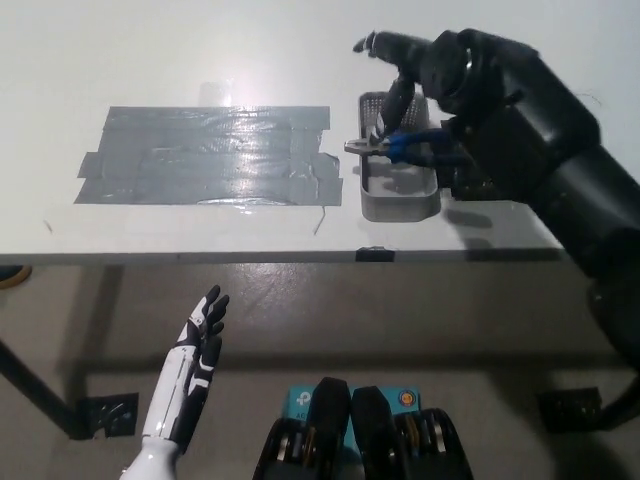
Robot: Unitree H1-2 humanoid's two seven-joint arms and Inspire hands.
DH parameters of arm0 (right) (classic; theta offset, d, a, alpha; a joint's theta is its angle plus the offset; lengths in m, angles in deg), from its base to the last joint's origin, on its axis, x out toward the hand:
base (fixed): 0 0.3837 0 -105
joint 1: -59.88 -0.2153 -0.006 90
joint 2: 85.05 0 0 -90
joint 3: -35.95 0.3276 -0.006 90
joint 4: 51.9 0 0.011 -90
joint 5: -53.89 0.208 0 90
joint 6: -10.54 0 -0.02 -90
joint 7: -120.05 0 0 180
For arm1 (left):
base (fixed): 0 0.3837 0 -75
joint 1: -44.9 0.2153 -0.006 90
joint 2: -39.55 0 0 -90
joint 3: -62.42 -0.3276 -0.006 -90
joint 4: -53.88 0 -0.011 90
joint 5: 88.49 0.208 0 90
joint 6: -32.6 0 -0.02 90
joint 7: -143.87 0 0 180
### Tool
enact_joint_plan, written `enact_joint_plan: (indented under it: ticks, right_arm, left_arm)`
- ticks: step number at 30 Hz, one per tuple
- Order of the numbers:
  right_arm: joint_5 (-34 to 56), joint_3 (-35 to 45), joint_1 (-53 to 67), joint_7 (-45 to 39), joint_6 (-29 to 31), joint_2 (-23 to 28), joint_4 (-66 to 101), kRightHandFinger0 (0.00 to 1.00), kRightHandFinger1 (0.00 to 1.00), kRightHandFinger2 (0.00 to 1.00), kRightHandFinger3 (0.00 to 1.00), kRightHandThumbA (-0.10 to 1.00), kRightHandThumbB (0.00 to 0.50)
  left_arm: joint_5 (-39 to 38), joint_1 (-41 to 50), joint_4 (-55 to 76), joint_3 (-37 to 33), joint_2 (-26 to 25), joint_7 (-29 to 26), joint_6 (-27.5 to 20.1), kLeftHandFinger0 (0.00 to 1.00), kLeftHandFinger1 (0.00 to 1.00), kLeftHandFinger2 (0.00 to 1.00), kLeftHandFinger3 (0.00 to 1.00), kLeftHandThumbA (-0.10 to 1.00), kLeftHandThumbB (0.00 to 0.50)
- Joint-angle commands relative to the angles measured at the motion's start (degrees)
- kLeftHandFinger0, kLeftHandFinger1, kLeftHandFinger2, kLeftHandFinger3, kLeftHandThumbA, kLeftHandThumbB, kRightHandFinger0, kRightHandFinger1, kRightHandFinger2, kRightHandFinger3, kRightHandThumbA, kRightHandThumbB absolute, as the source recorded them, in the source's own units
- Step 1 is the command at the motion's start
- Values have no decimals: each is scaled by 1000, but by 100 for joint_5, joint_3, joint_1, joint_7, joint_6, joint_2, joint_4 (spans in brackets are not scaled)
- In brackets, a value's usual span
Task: The robot picks the blue plier placed on top of the container and places it on the grey area of the table
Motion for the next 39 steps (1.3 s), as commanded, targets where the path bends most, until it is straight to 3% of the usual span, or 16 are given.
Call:
enact_joint_plan:
  ticks: [1,4,9,15,21,25,39]
  right_arm:
    - [-107,70,-513,-62,57,-176,-505,1000,1000,1000,1000,931,378]
    - [-52,159,-527,-7,114,-306,-800,1000,1000,1000,1000,893,380]
    - [-531,-292,-522,135,385,-406,-1072,1000,1000,1000,1000,990,415]
    - [-435,-149,-437,151,298,-359,-1168,1000,1000,1000,1000,909,375]
    - [-363,49,-346,190,169,-365,-1187,1000,1000,1000,1000,882,376]
    - [-406,60,-331,230,327,-421,-1363,1000,1000,1000,1000,927,383]
    - [-634,-166,-251,614,708,-689,-2068,1000,1000,1000,1000,972,378]
  left_arm:
    - [80,3,41,35,-49,-156,-195,1000,1000,1000,1000,1000,108]
    - [103,34,17,38,-41,-165,-209,1000,1000,1000,1000,1000,117]
    - [170,73,65,22,-58,-147,-202,1000,1000,1000,1000,1000,107]
    - [158,65,13,30,-76,-144,-252,1000,1000,1000,1000,1000,110]
    - [143,96,27,20,-62,-135,-261,1000,1000,1000,1000,1000,102]
    - [172,105,67,10,-60,-115,-169,1000,1000,1000,1000,1000,125]
    - [96,104,115,-13,-32,-82,-180,1000,1000,1000,1000,1000,108]
